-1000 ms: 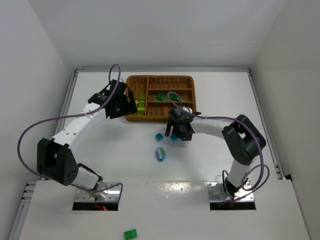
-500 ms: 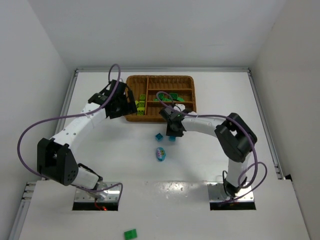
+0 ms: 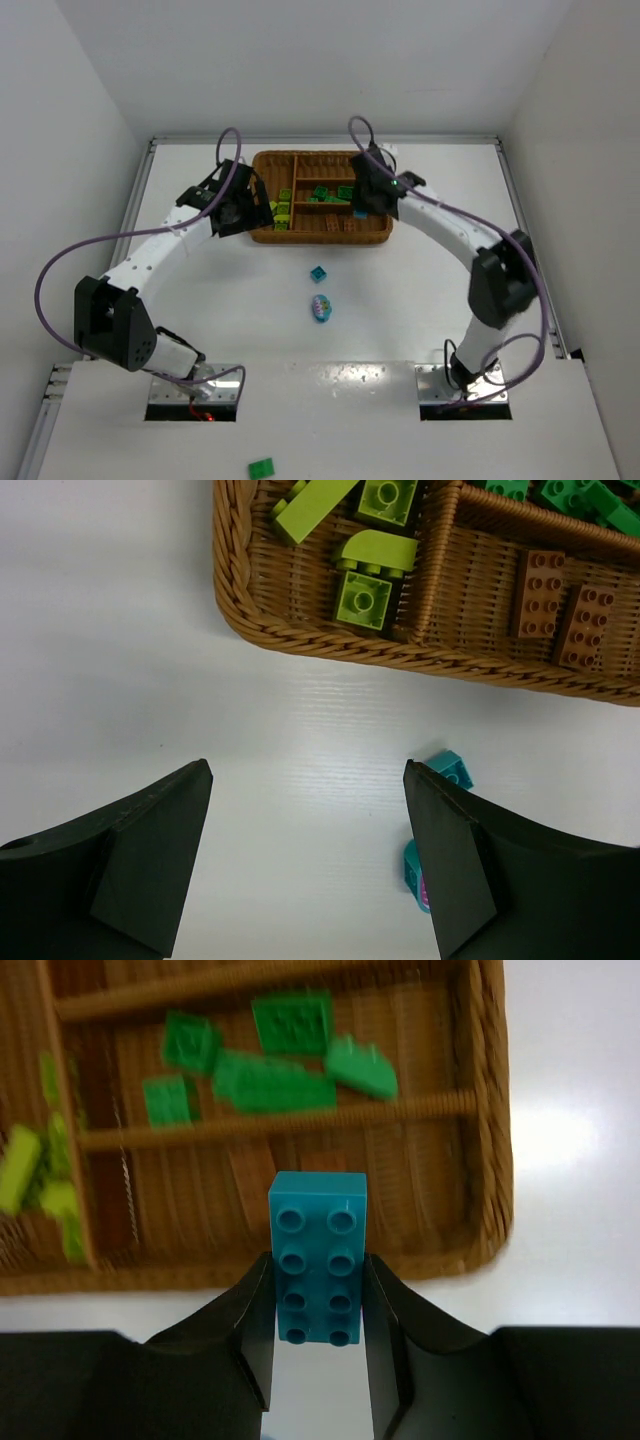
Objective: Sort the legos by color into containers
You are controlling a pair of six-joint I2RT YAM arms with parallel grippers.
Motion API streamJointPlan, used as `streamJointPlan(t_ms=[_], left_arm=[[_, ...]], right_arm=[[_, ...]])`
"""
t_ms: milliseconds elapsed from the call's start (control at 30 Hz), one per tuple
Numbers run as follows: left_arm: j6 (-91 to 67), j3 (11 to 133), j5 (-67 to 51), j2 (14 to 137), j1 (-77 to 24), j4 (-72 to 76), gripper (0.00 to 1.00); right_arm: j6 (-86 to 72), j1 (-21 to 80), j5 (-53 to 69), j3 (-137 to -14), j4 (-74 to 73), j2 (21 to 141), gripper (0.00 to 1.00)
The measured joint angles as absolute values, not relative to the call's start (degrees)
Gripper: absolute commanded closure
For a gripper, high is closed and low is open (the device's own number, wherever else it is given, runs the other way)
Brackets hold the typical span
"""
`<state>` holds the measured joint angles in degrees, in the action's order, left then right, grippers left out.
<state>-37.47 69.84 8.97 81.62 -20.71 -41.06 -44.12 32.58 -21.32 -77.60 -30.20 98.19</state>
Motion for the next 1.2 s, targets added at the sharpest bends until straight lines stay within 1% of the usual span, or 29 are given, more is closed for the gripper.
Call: streamJointPlan(t_ms=[200,333,467,633,1033,1067,1200], left_arm=[[-37.3,69.8,9.1,81.6,-20.7,-41.1,0.16],[-36.9,69.9,8.8,81.9,-20.7,-41.0,0.16],[-36.4,69.9,6.7,82.3,-20.7,-38.5,0.16],[-36.2,69.8,4.8,83.5,-20.7,-35.6,0.16],[-35.2,69.7,3.7,86.4,-20.7,-35.0,0.16],[-35.1,69.7,3.6,86.5,-20.7,-35.0,0.16],[-35.0,69.7,3.2,86.8,-20.7,-35.0,0.16]], right_arm=[[-40.4,27.7,-19.8,-101.3,-30.1,116.9,0.82],[-39.6,26.1,-19.1,-110.8,-30.5,125.8,0.8],[-38.9,24.9,-19.1,-116.6,-30.6,132.3,0.79],[-38.5,23.9,-19.2,-122.2,-30.5,137.4,0.79],[-38.5,22.5,-18.0,-132.4,-28.7,145.3,0.76],[-38.5,22.4,-17.8,-132.7,-28.6,145.8,0.74],[-38.6,22.3,-17.4,-132.8,-28.5,146.7,0.74]])
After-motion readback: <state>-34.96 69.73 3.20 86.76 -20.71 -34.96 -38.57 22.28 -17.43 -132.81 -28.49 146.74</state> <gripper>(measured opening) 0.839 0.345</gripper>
